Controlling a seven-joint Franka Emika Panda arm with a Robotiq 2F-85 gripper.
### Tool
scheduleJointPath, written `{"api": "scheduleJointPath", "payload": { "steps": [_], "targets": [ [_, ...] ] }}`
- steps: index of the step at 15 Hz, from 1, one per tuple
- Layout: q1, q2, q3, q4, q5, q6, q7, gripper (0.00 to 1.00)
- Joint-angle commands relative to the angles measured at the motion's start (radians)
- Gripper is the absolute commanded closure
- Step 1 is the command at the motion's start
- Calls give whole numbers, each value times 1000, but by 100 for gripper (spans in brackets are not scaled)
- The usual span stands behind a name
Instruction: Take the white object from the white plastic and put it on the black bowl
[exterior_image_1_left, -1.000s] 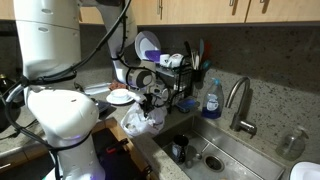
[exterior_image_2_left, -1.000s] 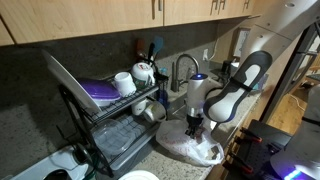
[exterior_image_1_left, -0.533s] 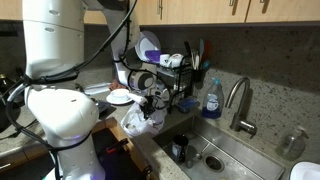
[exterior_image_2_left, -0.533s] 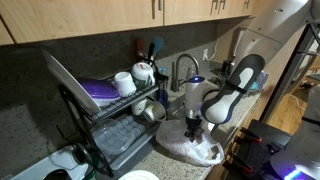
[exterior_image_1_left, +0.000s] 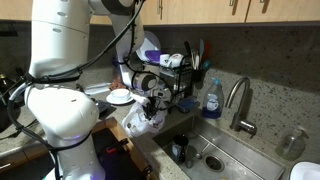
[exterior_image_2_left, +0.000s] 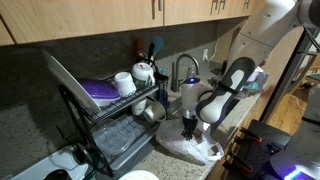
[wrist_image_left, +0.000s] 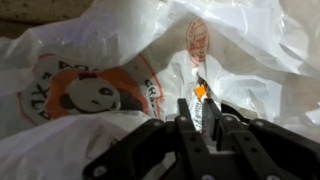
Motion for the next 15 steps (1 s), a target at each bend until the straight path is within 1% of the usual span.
{"api": "scheduleJointPath", "payload": {
  "steps": [1,3,6,11,15],
  "targets": [
    [16,34,-12,29,-11,6,35,76],
    [16,48,-15,43,-10,-1,33,77],
    [17,63,-16,54,-7,-2,30,100],
    [17,34,-11,43,-3,-2,23,100],
    [18,-46,-4,10,-2,-7,23,100]
  ]
}}
